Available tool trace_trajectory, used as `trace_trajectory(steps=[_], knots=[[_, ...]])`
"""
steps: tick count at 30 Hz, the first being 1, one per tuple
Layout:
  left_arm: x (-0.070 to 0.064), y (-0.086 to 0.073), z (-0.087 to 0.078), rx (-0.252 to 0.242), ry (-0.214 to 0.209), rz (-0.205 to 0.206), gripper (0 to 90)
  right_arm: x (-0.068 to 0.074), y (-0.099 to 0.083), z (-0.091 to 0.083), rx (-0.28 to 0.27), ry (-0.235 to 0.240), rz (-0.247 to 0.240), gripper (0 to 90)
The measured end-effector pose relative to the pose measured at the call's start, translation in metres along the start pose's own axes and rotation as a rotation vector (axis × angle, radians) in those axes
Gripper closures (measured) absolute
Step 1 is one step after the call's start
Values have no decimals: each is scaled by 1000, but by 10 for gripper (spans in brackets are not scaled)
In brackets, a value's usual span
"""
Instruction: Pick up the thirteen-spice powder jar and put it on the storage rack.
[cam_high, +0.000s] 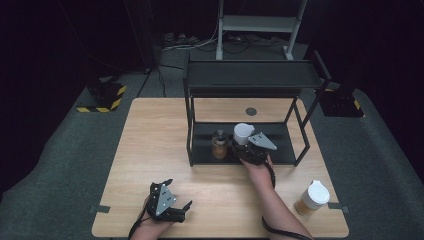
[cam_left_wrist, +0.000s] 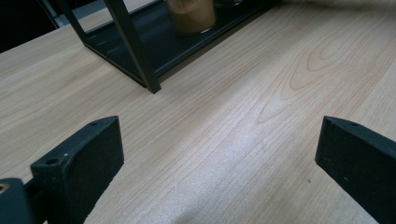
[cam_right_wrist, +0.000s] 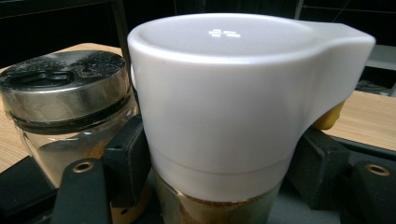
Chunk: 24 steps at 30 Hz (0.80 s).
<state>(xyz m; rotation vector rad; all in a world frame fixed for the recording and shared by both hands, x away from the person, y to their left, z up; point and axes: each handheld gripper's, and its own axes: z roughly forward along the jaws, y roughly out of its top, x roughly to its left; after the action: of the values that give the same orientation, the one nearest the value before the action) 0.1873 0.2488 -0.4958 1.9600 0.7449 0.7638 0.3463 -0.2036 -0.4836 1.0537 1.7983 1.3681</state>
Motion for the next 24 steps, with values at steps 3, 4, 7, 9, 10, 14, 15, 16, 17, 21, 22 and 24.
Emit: trace_trajectory(steps=[3, 4, 7, 9, 10, 14, 15, 16, 17, 21, 22, 24], knots=[[0, 0, 0, 1, 0, -3, 14, 0, 0, 0, 0, -1, 1, 300], [0, 0, 0, 1, 0, -1, 14, 0, 0, 0, 1, -1, 2, 300], [0, 0, 0, 0, 1, 1, 14, 0, 0, 0, 2, -2, 3, 298], [0, 0, 0, 0, 1, 0, 14, 0, 1, 1, 5, -5, 3, 294], [0, 0, 0, 0, 0, 1, 14, 1, 2, 1, 8, -10, 2, 295], [0, 0, 0, 0, 0, 2, 14, 0, 2, 1, 12, -5, 7, 275], [0, 0, 0, 1, 0, 2, 14, 0, 2, 1, 13, -4, 12, 259], [0, 0, 0, 1, 0, 1, 14, 1, 2, 1, 14, -7, 16, 240], [0, 0, 0, 0, 0, 1, 14, 1, 2, 1, 13, -13, 22, 232], [0, 0, 0, 1, -1, 1, 14, 0, 3, 1, 18, -15, 33, 191], [0, 0, 0, 0, -1, 1, 14, 0, 3, 1, 18, -19, 36, 168], [0, 0, 0, 0, -1, 1, 14, 1, 4, 1, 19, -26, 45, 139]])
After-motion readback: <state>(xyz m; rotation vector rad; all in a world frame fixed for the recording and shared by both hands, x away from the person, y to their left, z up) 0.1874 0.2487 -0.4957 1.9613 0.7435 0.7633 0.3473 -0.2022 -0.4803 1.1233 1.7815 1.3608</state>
